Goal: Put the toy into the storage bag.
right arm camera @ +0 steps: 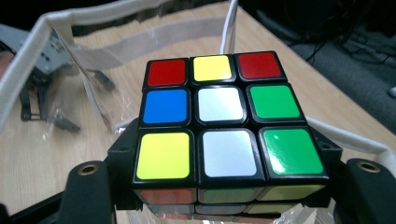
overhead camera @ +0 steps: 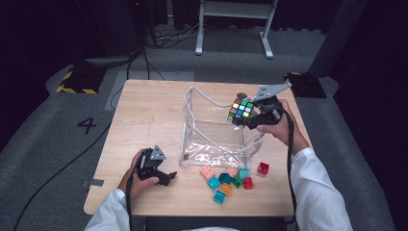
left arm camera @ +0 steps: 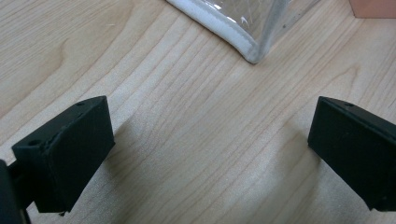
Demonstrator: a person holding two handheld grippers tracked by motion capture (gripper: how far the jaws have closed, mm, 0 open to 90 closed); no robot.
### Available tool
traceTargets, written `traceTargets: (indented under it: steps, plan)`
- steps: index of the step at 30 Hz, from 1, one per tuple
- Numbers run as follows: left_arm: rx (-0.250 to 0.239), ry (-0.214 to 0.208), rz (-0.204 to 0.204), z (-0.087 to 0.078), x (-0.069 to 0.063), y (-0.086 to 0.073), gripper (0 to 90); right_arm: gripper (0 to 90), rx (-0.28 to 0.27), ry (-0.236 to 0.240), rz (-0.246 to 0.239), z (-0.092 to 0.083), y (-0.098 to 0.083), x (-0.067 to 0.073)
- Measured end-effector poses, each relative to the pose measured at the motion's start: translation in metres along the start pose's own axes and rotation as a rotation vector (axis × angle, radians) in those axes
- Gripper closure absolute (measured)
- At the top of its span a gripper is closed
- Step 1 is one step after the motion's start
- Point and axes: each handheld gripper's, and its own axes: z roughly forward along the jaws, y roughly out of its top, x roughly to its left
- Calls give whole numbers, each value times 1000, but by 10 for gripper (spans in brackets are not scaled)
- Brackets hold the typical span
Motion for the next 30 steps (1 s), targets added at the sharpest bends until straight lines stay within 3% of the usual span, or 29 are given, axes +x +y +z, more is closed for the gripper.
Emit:
traceTargets:
  steps: [5, 6, 14, 21, 27, 30]
  plan:
    - [0, 0, 0, 0, 0, 0, 4, 331, 81, 3, -32, 10, 3, -1]
    - [-1, 5, 4, 0, 0, 0, 4, 331, 151, 5, -66, 18, 4, 0]
    - [2, 4, 4, 0, 0, 0, 4, 330, 327, -17, -96, 31, 5, 3]
    - [0, 13, 7, 0, 0, 0, 3, 330, 388, -20, -81, 32, 0, -2]
    - [3, 3, 4, 0, 1, 1, 1, 330, 493, -40, -91, 34, -3, -3]
    - [4, 3, 5, 0, 1, 1, 1, 330, 499, -44, -89, 35, -3, -3]
